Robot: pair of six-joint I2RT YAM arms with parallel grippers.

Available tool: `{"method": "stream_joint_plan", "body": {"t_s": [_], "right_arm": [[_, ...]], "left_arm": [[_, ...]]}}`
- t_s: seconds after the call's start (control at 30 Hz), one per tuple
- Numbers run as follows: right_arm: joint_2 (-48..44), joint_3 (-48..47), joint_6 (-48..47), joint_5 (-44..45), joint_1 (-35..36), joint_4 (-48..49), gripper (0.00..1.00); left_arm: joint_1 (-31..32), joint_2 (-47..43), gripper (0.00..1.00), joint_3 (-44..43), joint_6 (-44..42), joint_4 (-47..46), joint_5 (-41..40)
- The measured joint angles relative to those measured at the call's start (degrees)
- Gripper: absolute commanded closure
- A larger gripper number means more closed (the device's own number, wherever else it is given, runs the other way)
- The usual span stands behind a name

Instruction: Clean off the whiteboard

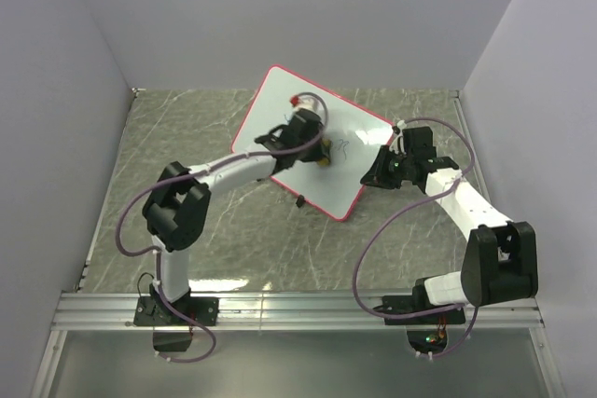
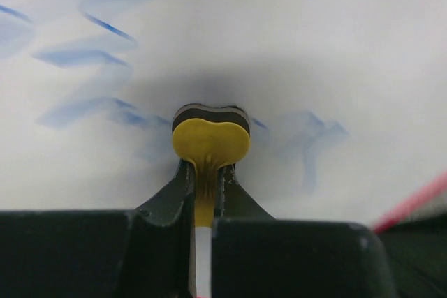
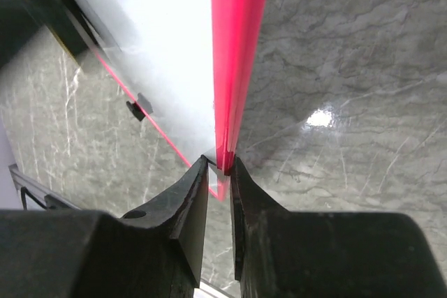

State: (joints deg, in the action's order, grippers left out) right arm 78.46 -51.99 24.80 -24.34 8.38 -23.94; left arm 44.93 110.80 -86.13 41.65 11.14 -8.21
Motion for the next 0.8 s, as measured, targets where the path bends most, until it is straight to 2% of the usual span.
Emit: {"method": "stream_joint_plan", "body": {"t_s": [0.23, 0.33, 0.43, 0.6, 0.8], "right_arm": [[-0.90, -0.24, 0.11, -0.98, 0.48, -0.70, 1.00], [-0.90, -0.57, 0.11, -1.25, 0.48, -1.01, 1.00], [-0.83, -1.22, 0.22, -1.53, 0.48, -1.51, 1.00], [-0.61, -1.51, 0.44, -1.51, 0.46, -1.60, 1.00], [-0.57, -1.51, 0.44, -1.51, 0.37, -1.42, 1.00]], "left_arm": [[-17.07, -0.70, 1.00, 2.05, -0.11, -0.11, -0.20], [-19.43, -0.61, 1.00, 2.93, -0.17, 0.83, -0.83], [-17.25, -0.61, 1.00, 3.39, -0.31, 1.09, -1.29], [-9.86, -0.83, 1.00, 2.86, -0.24, 1.95, -2.97], [1.05, 0.98, 1.00, -3.85, 0.70, 5.49, -3.02]]}}
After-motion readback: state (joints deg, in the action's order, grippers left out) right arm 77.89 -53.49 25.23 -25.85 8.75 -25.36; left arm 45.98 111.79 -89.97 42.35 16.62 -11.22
